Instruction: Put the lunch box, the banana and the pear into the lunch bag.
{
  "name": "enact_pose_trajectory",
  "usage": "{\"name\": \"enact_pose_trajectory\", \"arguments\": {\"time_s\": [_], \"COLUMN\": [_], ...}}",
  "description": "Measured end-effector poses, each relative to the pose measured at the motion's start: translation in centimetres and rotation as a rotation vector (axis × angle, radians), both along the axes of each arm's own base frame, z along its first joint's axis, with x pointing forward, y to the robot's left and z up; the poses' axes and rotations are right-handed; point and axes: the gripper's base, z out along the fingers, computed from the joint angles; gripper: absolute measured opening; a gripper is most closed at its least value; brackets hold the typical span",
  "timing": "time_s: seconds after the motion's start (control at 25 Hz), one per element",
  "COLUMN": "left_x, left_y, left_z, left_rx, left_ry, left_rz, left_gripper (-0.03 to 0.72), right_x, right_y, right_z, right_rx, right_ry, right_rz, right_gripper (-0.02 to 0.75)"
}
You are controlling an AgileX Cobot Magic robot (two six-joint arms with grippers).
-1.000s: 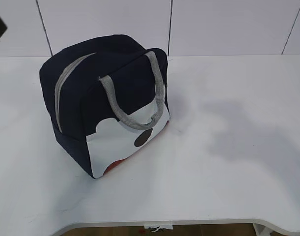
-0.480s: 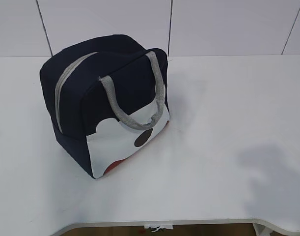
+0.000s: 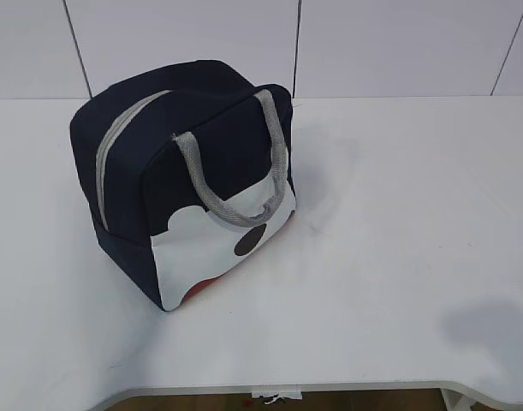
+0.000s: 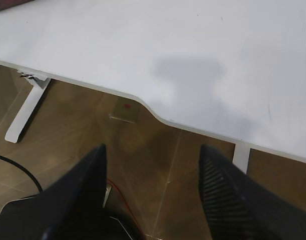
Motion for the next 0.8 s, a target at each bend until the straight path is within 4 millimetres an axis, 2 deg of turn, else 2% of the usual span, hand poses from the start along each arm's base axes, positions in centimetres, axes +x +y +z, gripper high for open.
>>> {"name": "enact_pose_trajectory", "arguments": {"time_s": [0.12, 0.4, 0.64, 0.8], "left_x": [-1.1, -3.5, -5.4, -5.3], "left_y": [0.6, 1.8, 2.9, 3.1], "left_z": [-2.1, -6.2, -7.0, -7.9], "left_rx": [-0.004, -0.037, -0.101, -0.055], "left_ry": [-0.009, -0.092, -0.242, -0.21], "left_rz": [0.003, 0.012, 0.024, 0.035], "left_gripper": [0.244, 0.244, 0.244, 0.244], "right_x": [-0.4, -2.0, -1.8, -1.4], "right_y": [-0.1, -0.5, -0.5, -0.6], "right_z": [-0.9, -1.1, -1.2, -1.5], "right_rx": [-0.002, -0.004, -0.006, -0.008], "right_ry": [-0.012, -0.147, -0.173, -0.188], "right_rz": [-0.002, -0.017, -0.022, -0.027], "right_gripper": [0.445, 0.445, 0.445, 0.445]}}
